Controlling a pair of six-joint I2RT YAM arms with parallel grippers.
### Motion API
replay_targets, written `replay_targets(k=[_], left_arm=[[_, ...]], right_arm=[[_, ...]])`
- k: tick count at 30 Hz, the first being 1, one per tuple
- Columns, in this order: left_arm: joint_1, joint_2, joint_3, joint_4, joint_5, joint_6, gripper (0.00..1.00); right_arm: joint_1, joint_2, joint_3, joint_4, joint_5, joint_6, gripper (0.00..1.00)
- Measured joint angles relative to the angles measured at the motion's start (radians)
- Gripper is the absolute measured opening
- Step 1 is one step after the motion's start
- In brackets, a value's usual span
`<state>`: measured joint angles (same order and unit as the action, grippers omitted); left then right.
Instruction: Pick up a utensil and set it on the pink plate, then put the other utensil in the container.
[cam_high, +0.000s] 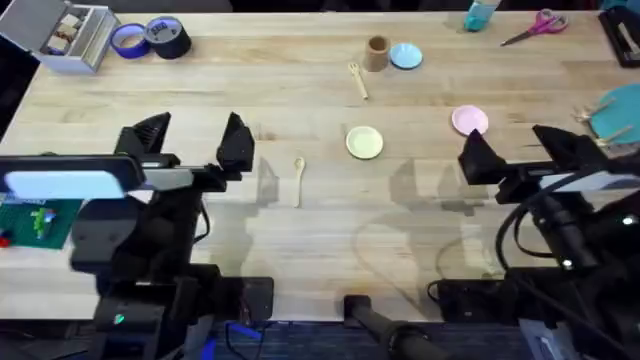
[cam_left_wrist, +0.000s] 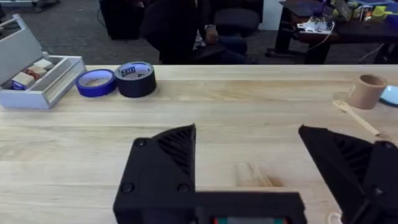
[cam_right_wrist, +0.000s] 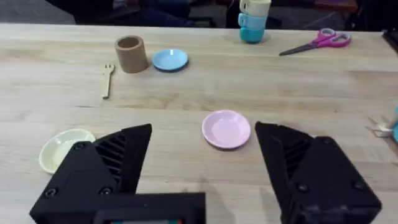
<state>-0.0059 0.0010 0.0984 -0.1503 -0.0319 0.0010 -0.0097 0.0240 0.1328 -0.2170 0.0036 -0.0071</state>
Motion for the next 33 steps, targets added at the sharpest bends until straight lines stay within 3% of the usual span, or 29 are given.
replay_targets(k=[9, 15, 23, 27, 33], left_arm=[[0.0, 0.086, 0.184, -0.135, -0.017, 0.001, 0.992], [0.0, 0.235, 0.328, -0.235, -0.01, 0.003, 0.992], [0.0, 0.488, 0.553, -0.465, 0.041, 0.003, 0.992], [0.0, 0.629, 0.668, -0.589, 0.074, -0.014, 0.992], [0.0, 0.787, 0.784, -0.676, 0.113, -0.056, 0.992]], right_arm=[[0.0, 0.169, 0.22, -0.121, 0.004, 0.0, 0.995], [0.0, 0.354, 0.438, -0.299, 0.004, 0.0, 0.995], [0.0, 0.585, 0.71, -0.536, -0.029, 0.0, 0.996], [0.0, 0.689, 0.782, -0.625, -0.097, 0.0, 0.996], [0.0, 0.786, 0.801, -0.724, -0.188, 0.004, 0.996]])
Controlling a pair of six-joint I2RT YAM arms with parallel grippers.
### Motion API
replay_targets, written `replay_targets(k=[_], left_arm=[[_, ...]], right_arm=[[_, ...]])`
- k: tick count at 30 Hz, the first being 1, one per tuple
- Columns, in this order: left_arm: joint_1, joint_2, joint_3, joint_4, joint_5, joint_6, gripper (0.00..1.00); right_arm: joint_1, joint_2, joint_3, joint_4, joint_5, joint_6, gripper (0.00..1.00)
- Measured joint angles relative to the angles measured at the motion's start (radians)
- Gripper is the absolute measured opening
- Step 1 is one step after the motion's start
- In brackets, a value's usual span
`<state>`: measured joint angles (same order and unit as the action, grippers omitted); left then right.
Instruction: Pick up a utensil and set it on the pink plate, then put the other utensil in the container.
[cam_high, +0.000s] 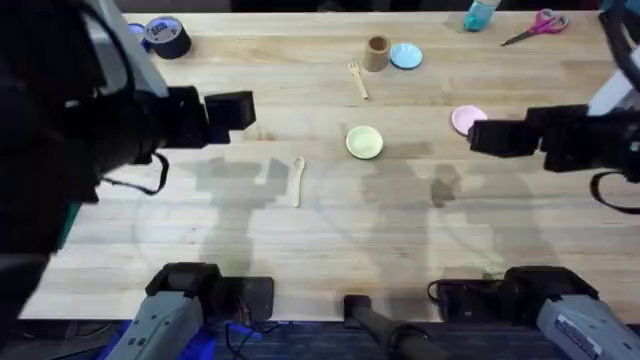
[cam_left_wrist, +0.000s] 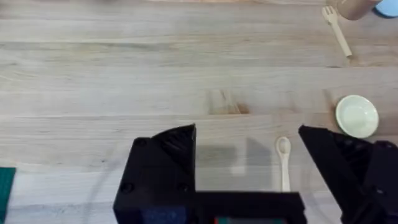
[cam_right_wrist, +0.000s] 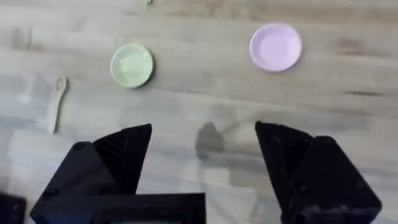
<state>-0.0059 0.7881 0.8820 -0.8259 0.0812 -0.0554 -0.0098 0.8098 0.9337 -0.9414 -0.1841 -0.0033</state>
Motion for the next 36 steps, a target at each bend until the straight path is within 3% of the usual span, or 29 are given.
replay_targets(k=[8, 23, 30, 36], left_arm=[[0.0, 0.105, 0.03, -0.001, 0.108, -0.013, 0.992], [0.0, 0.121, 0.03, 0.0, 0.135, -0.017, 0.992], [0.0, 0.121, 0.03, 0.003, 0.135, -0.017, 0.992], [0.0, 0.121, 0.03, 0.008, 0.135, -0.017, 0.992]], right_arm=[[0.0, 0.037, 0.0, -0.025, -0.087, 0.006, 0.996], [0.0, 0.079, 0.023, 0.043, -0.119, 0.109, 0.996], [0.01, 0.317, 0.212, -0.026, -0.102, 0.116, 0.996], [0.142, 0.51, 0.458, -0.023, 0.038, 0.116, 0.996]])
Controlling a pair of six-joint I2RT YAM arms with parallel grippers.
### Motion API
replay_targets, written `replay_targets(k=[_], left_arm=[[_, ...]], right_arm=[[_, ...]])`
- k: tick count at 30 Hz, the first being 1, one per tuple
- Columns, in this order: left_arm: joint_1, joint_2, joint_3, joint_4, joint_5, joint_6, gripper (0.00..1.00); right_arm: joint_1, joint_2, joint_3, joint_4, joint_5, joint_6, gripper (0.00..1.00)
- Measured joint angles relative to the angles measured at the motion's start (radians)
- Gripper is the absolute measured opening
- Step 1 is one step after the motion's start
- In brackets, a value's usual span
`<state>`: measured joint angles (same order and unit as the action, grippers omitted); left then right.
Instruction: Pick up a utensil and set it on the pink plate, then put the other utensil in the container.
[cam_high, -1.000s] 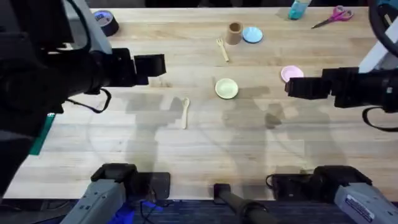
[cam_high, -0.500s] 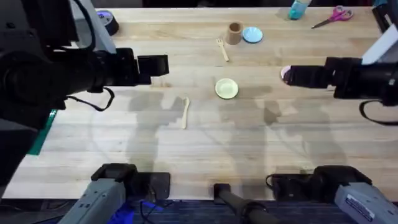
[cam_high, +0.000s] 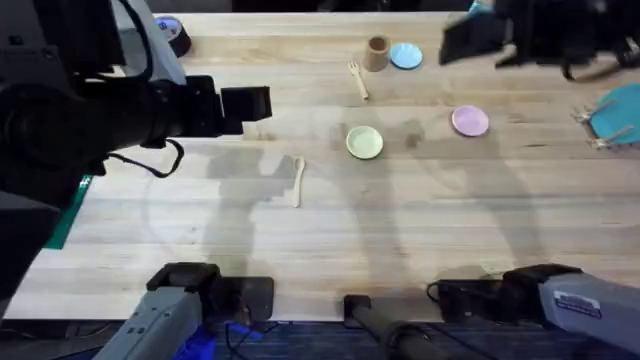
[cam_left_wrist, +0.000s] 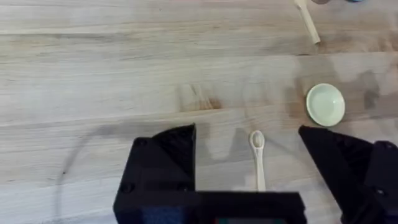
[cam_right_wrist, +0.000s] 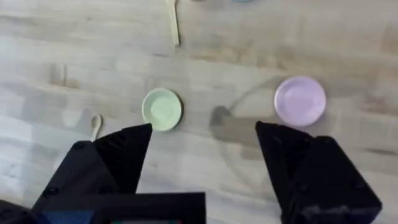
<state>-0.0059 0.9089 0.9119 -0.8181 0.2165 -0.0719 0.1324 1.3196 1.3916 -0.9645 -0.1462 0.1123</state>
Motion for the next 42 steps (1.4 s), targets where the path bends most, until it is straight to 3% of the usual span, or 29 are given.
replay_targets(k=[6, 14, 25, 32, 42], left_arm=[[0.0, 0.0, 0.0, 0.003, 0.0, 0.0, 0.992], [0.0, 0.0, 0.0, 0.007, 0.0, 0.0, 0.992], [0.0, 0.0, 0.0, 0.007, 0.0, 0.0, 0.992], [0.0, 0.0, 0.0, 0.016, 0.0, 0.0, 0.992], [0.0, 0.0, 0.0, 0.019, 0.0, 0.0, 0.992]], right_arm=[[0.14, 0.184, 0.137, 0.043, 0.153, 0.035, 0.996], [0.229, 0.395, 0.144, 0.189, 0.217, 0.135, 0.996], [0.296, 0.419, 0.144, 0.377, 0.23, 0.176, 0.996], [0.296, 0.43, 0.145, 0.406, 0.237, 0.185, 0.996], [0.296, 0.551, 0.145, 0.418, 0.279, 0.23, 0.996]])
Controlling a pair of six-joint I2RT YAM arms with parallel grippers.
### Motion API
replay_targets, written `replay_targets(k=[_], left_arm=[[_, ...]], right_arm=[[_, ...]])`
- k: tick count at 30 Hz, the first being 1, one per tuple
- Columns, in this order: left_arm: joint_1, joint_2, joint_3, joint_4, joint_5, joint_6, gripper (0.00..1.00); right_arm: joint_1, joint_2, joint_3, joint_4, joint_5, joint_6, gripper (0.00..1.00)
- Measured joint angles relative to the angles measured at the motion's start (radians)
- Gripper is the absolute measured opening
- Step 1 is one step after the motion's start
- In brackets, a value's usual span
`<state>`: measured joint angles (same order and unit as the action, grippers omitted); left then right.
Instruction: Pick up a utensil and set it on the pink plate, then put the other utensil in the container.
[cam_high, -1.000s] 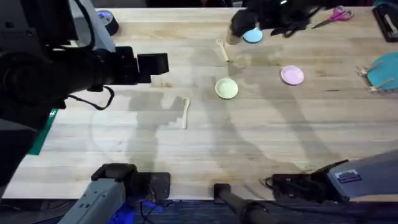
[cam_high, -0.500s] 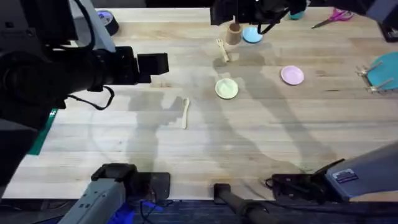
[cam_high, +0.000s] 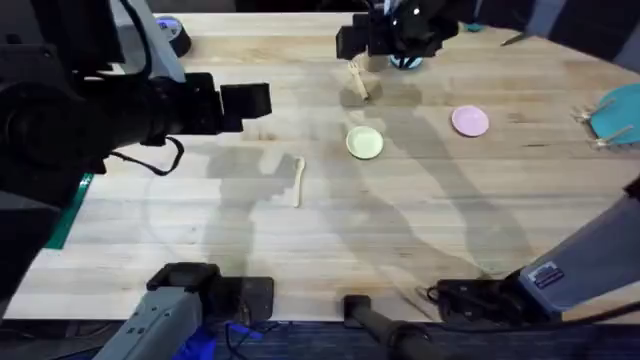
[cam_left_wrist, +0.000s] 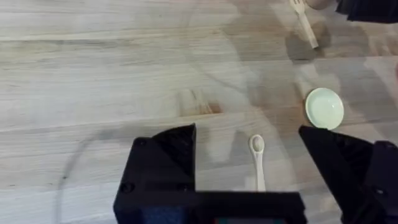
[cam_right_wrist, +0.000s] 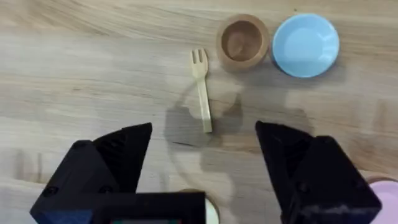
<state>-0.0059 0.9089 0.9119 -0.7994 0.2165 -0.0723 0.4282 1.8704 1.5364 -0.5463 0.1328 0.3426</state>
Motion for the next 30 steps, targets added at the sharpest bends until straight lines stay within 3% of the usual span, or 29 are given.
replay_targets(k=[30], left_arm=[[0.0, 0.0, 0.0, -0.001, 0.0, 0.0, 0.992]], right_arm=[[0.047, 0.176, 0.0, 0.133, 0.064, 0.013, 0.997]])
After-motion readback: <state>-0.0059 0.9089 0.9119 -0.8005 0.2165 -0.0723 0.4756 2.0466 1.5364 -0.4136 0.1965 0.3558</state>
